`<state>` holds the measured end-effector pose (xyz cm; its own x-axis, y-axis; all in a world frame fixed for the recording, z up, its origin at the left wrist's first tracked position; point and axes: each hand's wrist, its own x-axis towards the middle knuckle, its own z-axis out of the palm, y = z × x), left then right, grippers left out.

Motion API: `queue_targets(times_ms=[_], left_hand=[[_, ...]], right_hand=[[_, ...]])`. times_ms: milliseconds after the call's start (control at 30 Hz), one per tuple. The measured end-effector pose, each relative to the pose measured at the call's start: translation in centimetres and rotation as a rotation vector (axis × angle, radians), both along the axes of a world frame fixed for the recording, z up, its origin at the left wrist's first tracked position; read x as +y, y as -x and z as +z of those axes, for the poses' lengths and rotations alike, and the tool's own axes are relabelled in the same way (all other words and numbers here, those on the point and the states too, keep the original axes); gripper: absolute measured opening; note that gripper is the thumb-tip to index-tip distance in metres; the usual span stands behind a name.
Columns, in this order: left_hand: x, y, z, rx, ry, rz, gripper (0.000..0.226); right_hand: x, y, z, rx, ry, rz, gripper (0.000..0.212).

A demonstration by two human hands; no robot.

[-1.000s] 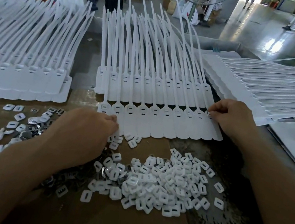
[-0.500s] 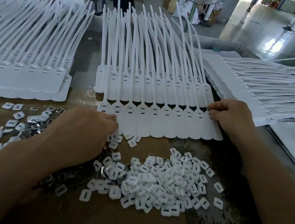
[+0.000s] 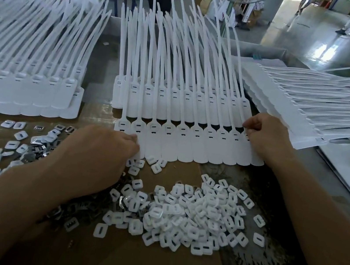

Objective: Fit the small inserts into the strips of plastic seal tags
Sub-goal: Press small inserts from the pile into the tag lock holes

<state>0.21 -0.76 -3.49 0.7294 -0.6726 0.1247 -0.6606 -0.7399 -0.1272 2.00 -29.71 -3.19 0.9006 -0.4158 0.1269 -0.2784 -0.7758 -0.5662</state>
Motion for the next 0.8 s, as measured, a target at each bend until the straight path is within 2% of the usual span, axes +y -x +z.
queue_targets(times_ms=[133,233,300,433,500,600,800], left_hand=[[0.1,0.0,-0.1,-0.012,0.053,0.030,0.038],[0.2,0.4,0.2,-0.001,0.241,0.137,0.031],[0.2,0.6,0.6,-0.017,0.389,0.248,0.034],[0.5,0.1,0.7,-0.042,0.410,0.466,0.046],[0.7,0.0,0.6,0.003,0.440,0.484,0.051],[0.8,-0.1,0.5,0.096,0.587,0.438,0.054],[0.5,0.0,1.6,0.191,0.914,0.356,0.041]], right_hand=[[-0.5,1.0,0.8,-0.001,0.007,-0.025,0.021],[-0.7,2.1,1.4,0.051,-0.018,0.010,0.030],[-0.8,2.7,1.7,0.095,-0.072,0.035,0.037],[-1.3,3.5,2.2,0.133,-0.277,0.056,0.045],[-1.3,3.7,2.2,0.146,-0.353,0.064,0.047],[-1.3,3.7,2.0,0.116,-0.351,0.075,0.045],[-1.4,4.2,2.7,-0.008,-0.272,0.101,0.039]])
